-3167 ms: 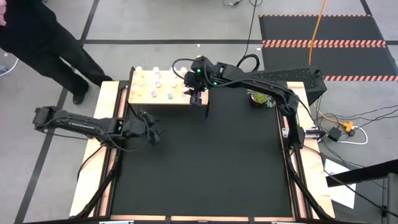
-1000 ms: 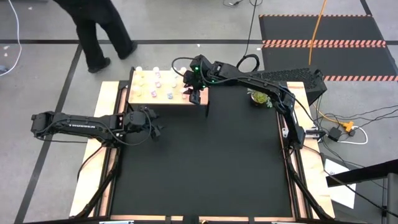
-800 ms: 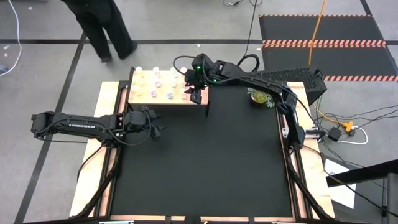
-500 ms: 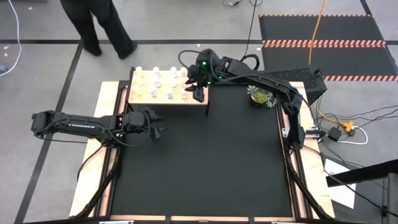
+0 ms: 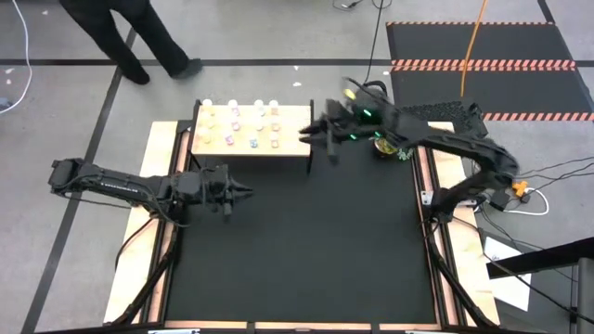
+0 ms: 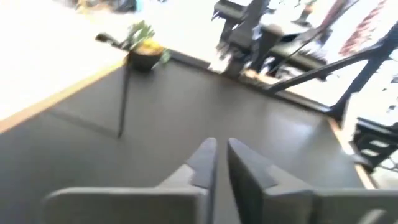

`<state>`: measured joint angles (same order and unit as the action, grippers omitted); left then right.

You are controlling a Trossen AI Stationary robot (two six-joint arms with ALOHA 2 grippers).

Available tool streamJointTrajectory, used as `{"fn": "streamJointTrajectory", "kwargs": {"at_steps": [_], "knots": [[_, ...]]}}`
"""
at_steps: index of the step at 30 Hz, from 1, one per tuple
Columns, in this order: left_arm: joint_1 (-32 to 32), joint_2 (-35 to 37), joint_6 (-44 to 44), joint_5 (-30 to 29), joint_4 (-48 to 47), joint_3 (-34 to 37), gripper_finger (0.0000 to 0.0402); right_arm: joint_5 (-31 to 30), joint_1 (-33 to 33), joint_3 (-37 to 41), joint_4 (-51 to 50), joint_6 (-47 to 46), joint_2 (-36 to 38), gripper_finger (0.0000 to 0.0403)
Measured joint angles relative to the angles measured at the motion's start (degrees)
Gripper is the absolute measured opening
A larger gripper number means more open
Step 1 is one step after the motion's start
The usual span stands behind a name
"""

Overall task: Pick and place medicine bottles onto shelf by color
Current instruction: Return to Home Position

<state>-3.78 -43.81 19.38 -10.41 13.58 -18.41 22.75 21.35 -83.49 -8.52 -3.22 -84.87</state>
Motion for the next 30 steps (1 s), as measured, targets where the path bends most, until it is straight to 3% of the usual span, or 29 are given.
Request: {"fn": "streamJointTrajectory", "kwargs": {"at_steps": [3,9,17,24,30], "knots": [[-2.46,-0.49,-2.27,-0.04,3.93,0.00,0.0008,0.09,-1.51,11.39,9.30,-4.85,7.93,0.0072],[-4.14,1.06,-9.57,-0.10,4.53,0.00,0.0010,-0.18,-3.26,28.00,16.18,-7.84,21.81,0.0005],[-1.17,8.22,-16.46,-0.07,0.67,-0.72,0.0005,-0.56,-3.08,41.15,19.47,-6.44,37.87,0.0002],[1.57,9.77,-18.81,5.44,-0.58,-0.72,0.0006,-0.23,-2.93,47.82,19.26,-3.30,43.50,0.0001],[1.56,14.80,-27.21,3.84,-5.43,-0.76,0.0007,-0.19,-2.93,52.69,19.40,-3.61,51.00,0.0001]]}}
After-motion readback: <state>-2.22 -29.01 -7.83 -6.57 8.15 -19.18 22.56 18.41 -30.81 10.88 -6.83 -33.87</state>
